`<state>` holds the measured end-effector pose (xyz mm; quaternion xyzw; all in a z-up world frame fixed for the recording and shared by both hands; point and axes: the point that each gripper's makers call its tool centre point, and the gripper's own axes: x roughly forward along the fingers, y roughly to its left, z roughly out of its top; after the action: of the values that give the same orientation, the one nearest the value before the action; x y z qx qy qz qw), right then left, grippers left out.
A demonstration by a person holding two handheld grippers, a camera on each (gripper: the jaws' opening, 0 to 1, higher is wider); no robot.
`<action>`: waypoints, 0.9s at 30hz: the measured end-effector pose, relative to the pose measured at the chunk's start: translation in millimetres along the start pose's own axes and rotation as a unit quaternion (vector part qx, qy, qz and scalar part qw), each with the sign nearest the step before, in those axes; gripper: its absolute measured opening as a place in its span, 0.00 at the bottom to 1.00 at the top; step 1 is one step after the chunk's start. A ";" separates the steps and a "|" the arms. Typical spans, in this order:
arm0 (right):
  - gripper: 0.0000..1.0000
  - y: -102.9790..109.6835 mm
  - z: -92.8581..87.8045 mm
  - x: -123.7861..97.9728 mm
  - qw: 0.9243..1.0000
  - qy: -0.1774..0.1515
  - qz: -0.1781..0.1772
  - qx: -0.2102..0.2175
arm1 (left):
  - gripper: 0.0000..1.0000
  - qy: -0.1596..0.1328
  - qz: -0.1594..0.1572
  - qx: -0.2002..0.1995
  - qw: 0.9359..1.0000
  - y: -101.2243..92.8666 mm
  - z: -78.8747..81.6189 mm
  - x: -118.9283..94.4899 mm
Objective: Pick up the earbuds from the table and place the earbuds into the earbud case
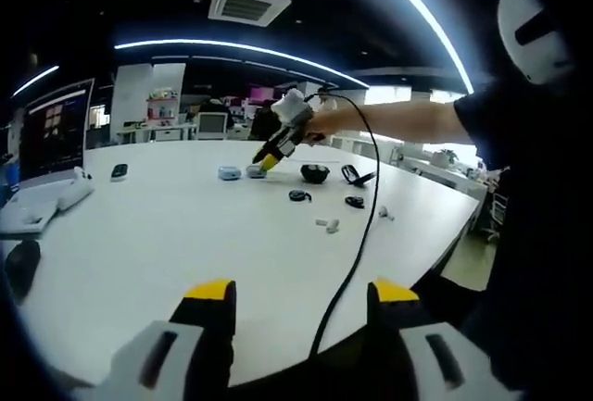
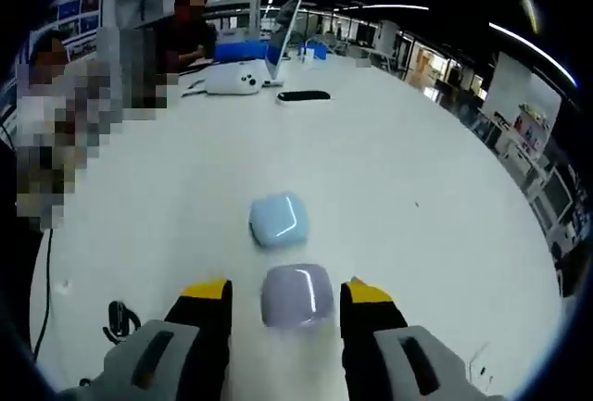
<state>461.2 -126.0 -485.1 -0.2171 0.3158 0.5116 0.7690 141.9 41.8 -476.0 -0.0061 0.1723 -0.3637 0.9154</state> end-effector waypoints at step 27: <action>0.54 170.7 -136.1 -211.7 0.971 -0.140 -0.134 0.138 | 0.67 -0.007 -0.063 -0.007 0.998 -25.0 41.7 43.8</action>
<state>208.9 -287.7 -433.1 -0.0759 0.2408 0.3809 0.8895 168.3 -10.6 -447.0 -0.0254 0.1680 -0.4194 0.8918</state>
